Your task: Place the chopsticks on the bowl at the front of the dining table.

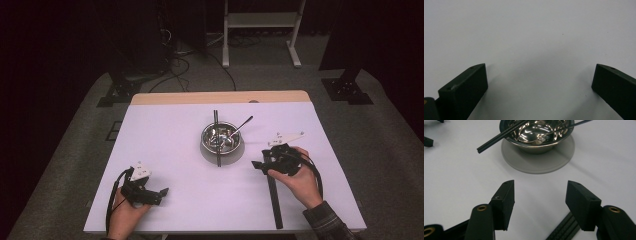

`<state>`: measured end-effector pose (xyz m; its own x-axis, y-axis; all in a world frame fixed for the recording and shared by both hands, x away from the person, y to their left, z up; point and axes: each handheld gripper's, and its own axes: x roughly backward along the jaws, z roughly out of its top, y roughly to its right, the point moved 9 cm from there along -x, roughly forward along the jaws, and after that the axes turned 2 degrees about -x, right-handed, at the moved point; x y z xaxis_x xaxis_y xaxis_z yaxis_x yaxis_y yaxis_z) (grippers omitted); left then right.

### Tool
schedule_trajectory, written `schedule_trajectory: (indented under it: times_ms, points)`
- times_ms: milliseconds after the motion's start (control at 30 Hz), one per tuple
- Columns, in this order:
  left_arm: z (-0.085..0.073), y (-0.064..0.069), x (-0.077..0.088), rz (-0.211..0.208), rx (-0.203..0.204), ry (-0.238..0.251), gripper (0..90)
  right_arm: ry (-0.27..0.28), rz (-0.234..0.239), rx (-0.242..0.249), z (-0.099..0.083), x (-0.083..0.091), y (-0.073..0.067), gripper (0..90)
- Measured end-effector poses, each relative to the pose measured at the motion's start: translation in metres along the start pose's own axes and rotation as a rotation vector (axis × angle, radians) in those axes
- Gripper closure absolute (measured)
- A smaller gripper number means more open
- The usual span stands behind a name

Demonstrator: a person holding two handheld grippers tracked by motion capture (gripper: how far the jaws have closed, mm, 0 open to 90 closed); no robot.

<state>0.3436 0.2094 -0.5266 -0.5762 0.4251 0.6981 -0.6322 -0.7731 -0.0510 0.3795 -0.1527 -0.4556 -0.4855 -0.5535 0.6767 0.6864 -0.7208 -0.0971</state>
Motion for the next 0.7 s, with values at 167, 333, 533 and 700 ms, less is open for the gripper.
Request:
schedule_trajectory:
  times_ms: [167,333,533,700]
  points:
    - [0.000,0.000,0.000,0.000,-0.001,0.000,0.0,0.003,-0.013,-0.016,-0.006,0.006,0.009,34.8]
    - [0.000,0.000,0.000,0.000,-0.002,0.000,0.0,-0.003,-0.025,-0.032,-0.014,0.010,0.016,33.4]
    - [0.000,0.000,0.000,0.000,0.001,0.002,0.0,0.000,-0.051,-0.055,-0.025,0.016,0.027,32.6]
    - [0.000,0.000,0.000,0.000,0.004,0.002,0.0,-0.003,-0.064,-0.074,-0.034,0.020,0.033,31.8]
